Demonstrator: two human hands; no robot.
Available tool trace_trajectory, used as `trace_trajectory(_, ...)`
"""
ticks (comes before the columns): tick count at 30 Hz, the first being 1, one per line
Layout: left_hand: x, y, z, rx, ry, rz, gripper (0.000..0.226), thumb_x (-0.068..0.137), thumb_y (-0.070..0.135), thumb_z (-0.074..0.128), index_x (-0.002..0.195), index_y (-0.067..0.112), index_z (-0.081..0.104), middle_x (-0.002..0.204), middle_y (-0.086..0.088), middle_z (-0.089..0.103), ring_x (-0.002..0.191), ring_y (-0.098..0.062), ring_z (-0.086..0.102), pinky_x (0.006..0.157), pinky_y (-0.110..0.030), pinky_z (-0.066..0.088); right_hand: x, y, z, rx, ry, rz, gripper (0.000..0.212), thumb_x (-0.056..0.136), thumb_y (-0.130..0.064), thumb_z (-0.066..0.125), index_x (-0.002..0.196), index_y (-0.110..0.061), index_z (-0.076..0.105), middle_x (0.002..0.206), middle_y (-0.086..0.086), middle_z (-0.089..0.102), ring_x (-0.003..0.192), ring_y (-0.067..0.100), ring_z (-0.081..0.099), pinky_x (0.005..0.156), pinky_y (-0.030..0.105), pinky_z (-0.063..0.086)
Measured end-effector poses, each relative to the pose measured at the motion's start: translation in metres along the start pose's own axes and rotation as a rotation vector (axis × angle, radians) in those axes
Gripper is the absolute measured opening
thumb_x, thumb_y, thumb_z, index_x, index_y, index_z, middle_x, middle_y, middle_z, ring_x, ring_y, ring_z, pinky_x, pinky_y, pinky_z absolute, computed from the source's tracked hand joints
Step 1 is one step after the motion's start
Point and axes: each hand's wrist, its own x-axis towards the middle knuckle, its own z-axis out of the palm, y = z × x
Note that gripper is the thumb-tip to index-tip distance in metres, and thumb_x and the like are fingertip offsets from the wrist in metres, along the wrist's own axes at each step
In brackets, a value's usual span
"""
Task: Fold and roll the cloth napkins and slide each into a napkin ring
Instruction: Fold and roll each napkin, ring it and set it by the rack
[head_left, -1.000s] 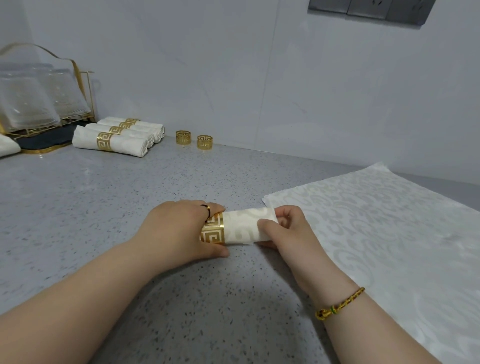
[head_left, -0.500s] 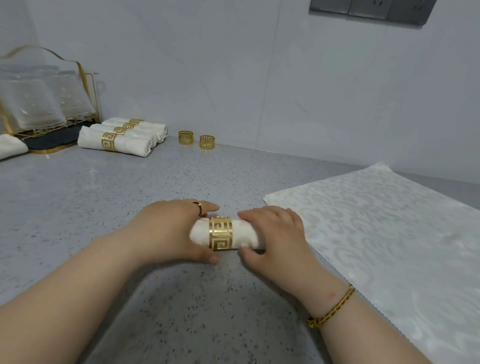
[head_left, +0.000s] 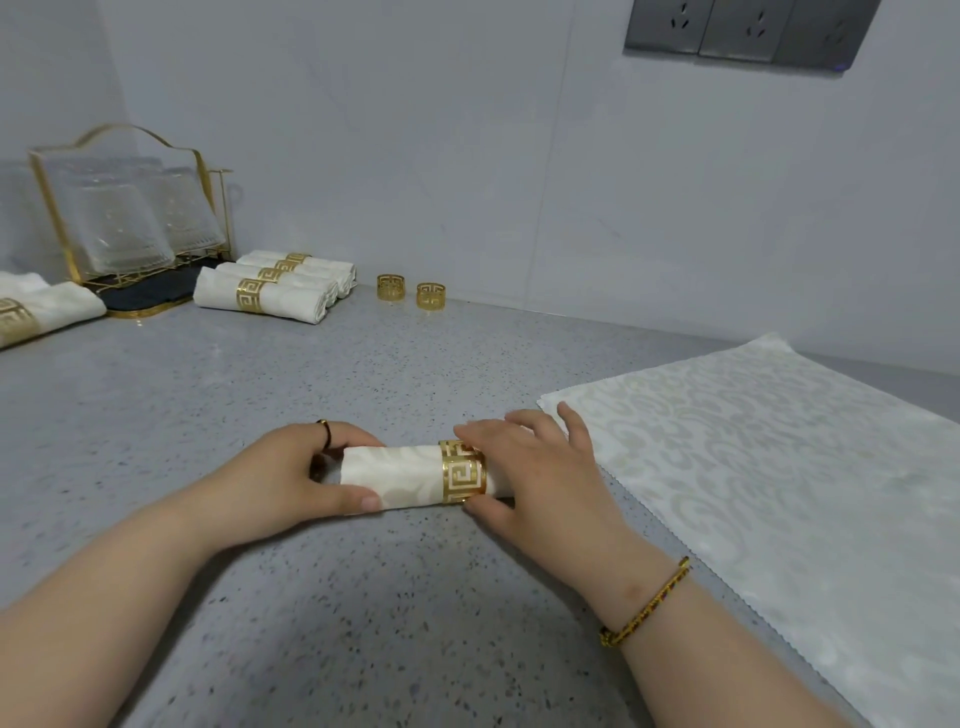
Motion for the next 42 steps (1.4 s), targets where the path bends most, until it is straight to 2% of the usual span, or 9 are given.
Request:
trace_trajectory(2, 0.0, 0.0, 0.0, -0.007, 0.007, 0.005, 0.082, 0.018, 0.083, 0.062, 0.087, 0.039, 0.06, 0.088, 0.038, 0.06, 0.084, 0.013, 0.057, 0.066, 0.002, 0.04, 0.001, -0.001, 0.001, -0.024, 0.014, 0.014, 0.045, 0.068, -0.035, 0.057, 0.111, -0.023, 0.063, 0.108, -0.006, 0.068, 0.107, 0.027, 0.058, 0.103, 0.047, 0.01)
trace_trajectory(6, 0.0, -0.003, 0.0, 0.0, 0.023, 0.012, 0.086, 0.019, 0.091, 0.053, 0.087, 0.039, 0.06, 0.09, 0.036, 0.061, 0.085, 0.011, 0.057, 0.067, 0.001, 0.041, 0.002, -0.003, -0.002, 0.018, 0.027, 0.04, 0.052, 0.071, -0.04, 0.048, 0.119, -0.023, 0.058, 0.117, -0.005, 0.062, 0.114, 0.022, 0.049, 0.107, 0.035, 0.0)
trace_trajectory(11, 0.002, -0.006, 0.001, 0.009, 0.033, -0.004, 0.057, 0.028, 0.069, 0.064, 0.08, 0.044, 0.063, 0.089, 0.035, 0.061, 0.087, 0.008, 0.057, 0.066, 0.001, 0.04, 0.003, -0.004, -0.002, 0.044, 0.015, 0.008, 0.045, 0.08, -0.033, 0.056, 0.123, -0.021, 0.055, 0.122, -0.003, 0.06, 0.115, 0.023, 0.049, 0.106, 0.034, 0.017)
trace_trajectory(15, 0.002, -0.007, 0.0, 0.028, 0.059, -0.013, 0.083, 0.017, 0.083, 0.06, 0.093, 0.05, 0.05, 0.092, 0.027, 0.06, 0.086, 0.012, 0.055, 0.067, 0.003, 0.038, 0.002, -0.001, -0.002, 0.058, 0.011, 0.0, 0.048, 0.084, -0.029, 0.061, 0.13, -0.024, 0.048, 0.13, -0.006, 0.053, 0.123, 0.016, 0.041, 0.106, 0.022, 0.006)
trace_trajectory(21, 0.003, -0.012, -0.013, -0.007, 0.25, -0.071, 0.012, 0.085, 0.042, 0.057, 0.096, 0.039, 0.054, 0.097, 0.017, 0.058, 0.096, -0.004, 0.053, 0.075, -0.01, 0.036, 0.006, -0.009, -0.005, 0.018, -0.003, 0.02, 0.046, 0.08, -0.034, 0.061, 0.124, -0.022, 0.054, 0.123, -0.004, 0.058, 0.119, 0.019, 0.046, 0.108, 0.031, 0.013)
trace_trajectory(25, 0.003, -0.034, -0.052, 0.233, 0.324, -0.198, 0.027, 0.092, 0.027, 0.048, 0.115, 0.018, 0.059, 0.11, 0.001, 0.058, 0.102, -0.013, 0.05, 0.085, -0.024, 0.034, 0.028, -0.015, -0.01, -0.037, -0.058, 0.01, 0.046, 0.085, -0.04, 0.057, 0.128, -0.03, 0.046, 0.129, -0.011, 0.052, 0.121, 0.011, 0.039, 0.11, 0.027, 0.011)
trace_trajectory(29, -0.006, -0.076, -0.09, 0.483, 0.328, -0.313, 0.031, 0.092, 0.029, 0.048, 0.117, 0.015, 0.06, 0.124, -0.003, 0.057, 0.115, -0.021, 0.05, 0.094, -0.03, 0.036, 0.068, -0.028, 0.002, -0.058, -0.033, 0.007, 0.044, 0.082, -0.045, 0.052, 0.124, -0.03, 0.051, 0.123, -0.008, 0.057, 0.116, 0.016, 0.044, 0.099, 0.027, 0.02)
trace_trajectory(32, -0.008, -0.103, -0.102, 0.457, 0.428, -0.383, 0.032, 0.09, 0.029, 0.052, 0.115, 0.011, 0.061, 0.123, -0.008, 0.059, 0.114, -0.025, 0.051, 0.094, -0.03, 0.037, 0.107, -0.044, 0.022, -0.053, -0.052, 0.008, 0.041, 0.083, -0.039, 0.056, 0.122, -0.028, 0.051, 0.121, -0.006, 0.058, 0.112, 0.017, 0.043, 0.091, 0.027, 0.022)
trace_trajectory(42, 0.003, -0.125, -0.103, 0.568, 0.43, -0.324, 0.035, 0.093, 0.04, 0.041, 0.125, 0.029, 0.049, 0.131, 0.009, 0.047, 0.119, -0.011, 0.043, 0.098, -0.026, 0.033, 0.235, -0.106, 0.118, 0.056, -0.023, 0.073, 0.038, 0.085, -0.035, 0.056, 0.119, -0.018, 0.049, 0.114, 0.004, 0.059, 0.111, 0.023, 0.044, 0.089, 0.031, 0.025)
